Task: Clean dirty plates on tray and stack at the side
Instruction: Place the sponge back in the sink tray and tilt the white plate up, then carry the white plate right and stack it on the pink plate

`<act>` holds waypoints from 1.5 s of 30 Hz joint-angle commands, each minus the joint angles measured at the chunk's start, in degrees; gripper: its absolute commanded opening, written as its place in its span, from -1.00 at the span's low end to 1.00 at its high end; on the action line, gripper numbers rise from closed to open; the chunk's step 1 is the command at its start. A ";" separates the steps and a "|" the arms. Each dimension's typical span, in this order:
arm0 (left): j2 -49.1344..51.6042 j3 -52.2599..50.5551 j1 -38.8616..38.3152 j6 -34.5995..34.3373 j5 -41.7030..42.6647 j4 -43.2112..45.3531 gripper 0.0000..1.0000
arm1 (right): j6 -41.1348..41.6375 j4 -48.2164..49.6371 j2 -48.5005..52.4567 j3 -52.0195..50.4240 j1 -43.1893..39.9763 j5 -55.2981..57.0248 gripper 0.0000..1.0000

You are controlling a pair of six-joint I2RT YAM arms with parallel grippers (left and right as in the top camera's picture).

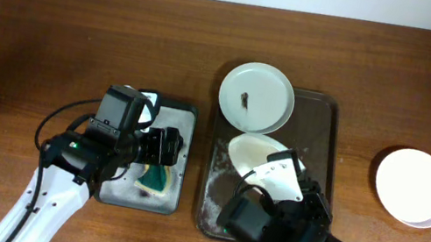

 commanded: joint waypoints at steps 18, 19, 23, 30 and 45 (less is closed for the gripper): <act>-0.37 0.72 0.31 0.48 -0.68 -0.02 0.99 | -0.61 -2.69 -0.55 0.02 2.27 12.15 -0.92; -0.37 0.72 0.31 0.48 -0.68 -0.04 0.99 | -0.61 -2.71 -0.55 0.02 2.27 12.13 -0.92; -0.33 0.72 0.31 0.48 -0.70 -0.13 1.00 | -0.61 -2.71 -0.55 0.02 2.27 12.15 -0.92; -0.33 0.72 0.31 0.48 -0.68 -0.28 1.00 | -0.61 -3.13 -0.55 0.02 2.27 12.13 -0.92; -0.33 0.72 0.31 0.48 -0.72 -0.42 0.99 | 3.30 -3.06 0.52 0.02 -0.11 6.45 -0.92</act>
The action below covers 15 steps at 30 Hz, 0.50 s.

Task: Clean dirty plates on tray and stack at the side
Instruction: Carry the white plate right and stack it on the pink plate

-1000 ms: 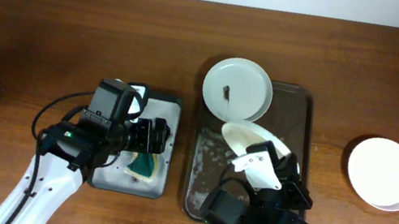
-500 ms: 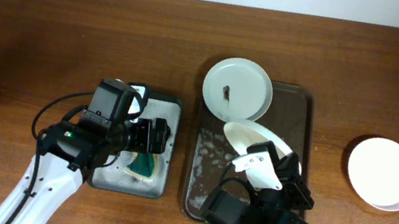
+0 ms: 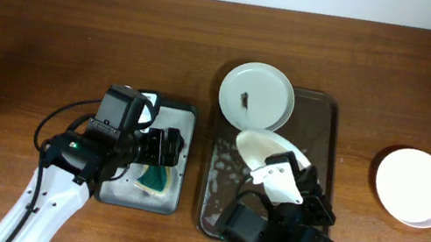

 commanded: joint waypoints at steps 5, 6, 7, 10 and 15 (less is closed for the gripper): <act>-0.33 0.72 0.31 0.48 -0.44 0.11 0.99 | 15.30 -0.55 0.66 0.00 -5.70 -5.70 -0.92; -0.33 0.72 0.31 0.48 -0.44 0.13 0.99 | 20.70 -0.50 0.66 0.00 -8.22 -8.02 -0.92; -0.33 0.72 0.31 0.48 -0.39 0.13 0.99 | 22.99 0.24 0.57 0.00 -12.22 -11.45 -0.92; -0.33 0.72 0.31 0.50 -0.44 0.11 0.99 | 17.97 4.81 0.52 0.02 -25.24 -22.03 -0.92; -0.33 0.72 0.31 0.48 -0.39 0.11 0.99 | -7.41 18.14 0.76 0.02 -55.63 -61.61 -0.93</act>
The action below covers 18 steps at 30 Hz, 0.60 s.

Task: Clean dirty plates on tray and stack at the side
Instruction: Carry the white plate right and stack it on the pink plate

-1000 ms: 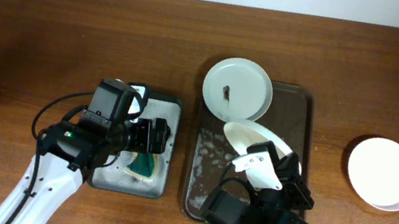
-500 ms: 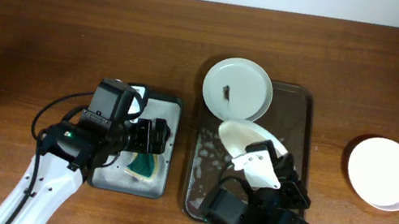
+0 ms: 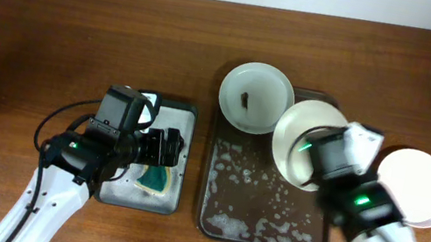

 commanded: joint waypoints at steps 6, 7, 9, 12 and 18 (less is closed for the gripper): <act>-0.33 0.72 0.31 0.48 -0.17 -0.04 0.99 | -12.74 5.60 6.14 0.13 -52.72 -50.82 -0.92; -0.33 0.72 0.31 0.48 -0.17 -0.04 0.99 | -12.17 6.01 7.65 0.11 -56.46 -51.21 -0.92; -0.33 0.72 0.31 0.48 -0.15 -0.22 0.99 | -9.60 7.56 13.07 0.11 -65.75 -51.17 -0.92; -0.33 0.72 0.31 0.48 -0.15 -0.50 0.99 | -9.38 9.07 18.58 0.13 -72.22 -51.17 -0.92; -0.33 0.72 0.31 0.48 -0.17 -0.72 0.99 | -11.91 12.48 22.16 0.15 -75.95 -56.81 -0.10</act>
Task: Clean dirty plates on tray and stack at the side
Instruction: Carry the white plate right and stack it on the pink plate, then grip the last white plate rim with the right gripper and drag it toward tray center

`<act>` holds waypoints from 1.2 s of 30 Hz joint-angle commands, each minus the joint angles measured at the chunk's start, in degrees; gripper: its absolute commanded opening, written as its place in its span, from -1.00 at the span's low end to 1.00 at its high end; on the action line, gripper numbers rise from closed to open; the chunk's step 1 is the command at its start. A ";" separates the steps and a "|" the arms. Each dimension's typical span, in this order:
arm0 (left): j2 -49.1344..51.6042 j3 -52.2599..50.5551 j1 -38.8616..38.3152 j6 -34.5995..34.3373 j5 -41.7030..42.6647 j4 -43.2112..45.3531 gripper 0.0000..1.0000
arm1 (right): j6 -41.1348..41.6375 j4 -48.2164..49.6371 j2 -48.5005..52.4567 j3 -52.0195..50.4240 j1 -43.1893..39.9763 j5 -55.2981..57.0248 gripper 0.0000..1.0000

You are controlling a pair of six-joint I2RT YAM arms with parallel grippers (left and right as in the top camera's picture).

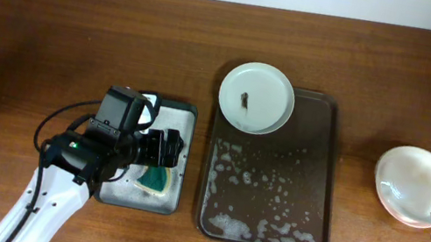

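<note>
A white plate [257, 98] with a dark speck of dirt rests on the far left corner of the brown tray [326, 172], which is wet with suds. To the right of the tray, a white plate [407, 183] lies on top of another. My right gripper is at that stack's right rim, mostly cut off by the frame edge, and its jaws do not show. My left gripper [164, 149] hovers over the green-and-yellow sponge [154, 181]; how its jaws stand is unclear.
The sponge lies in a small grey tray [185, 116] to the left of the brown tray. Bare wooden table surrounds both trays. The left arm's cable loops off to its left.
The plate held tilted over the tray's right side now lies on the white plate at the right. My right arm has moved to the right edge of the view. The left arm has not moved.
My right gripper first held a white plate tilted over the middle of the brown tray, and still did at the following moment, with suds on the tray. Then it held the plate near the right-hand plate. Now the plate rests there. The left arm stayed over the sponge.
</note>
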 commanded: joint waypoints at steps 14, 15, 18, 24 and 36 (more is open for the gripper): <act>-0.33 0.72 0.31 0.50 -0.22 -0.15 1.00 | -15.43 6.49 -4.70 2.60 50.88 1.42 -0.07; -0.33 0.72 0.31 0.50 -0.22 -0.15 0.99 | -15.43 8.72 -3.37 2.60 53.59 4.94 -0.08; -0.33 0.72 0.31 0.50 -0.22 -0.15 0.99 | -15.43 19.06 3.61 2.60 59.12 10.64 -0.08; -0.33 0.72 0.31 0.48 -0.22 -0.11 0.99 | -15.37 38.95 19.74 2.62 60.50 5.31 -0.08; -0.33 0.72 0.31 0.50 -0.22 -0.17 0.99 | -15.19 34.42 14.88 2.73 59.87 3.30 -0.92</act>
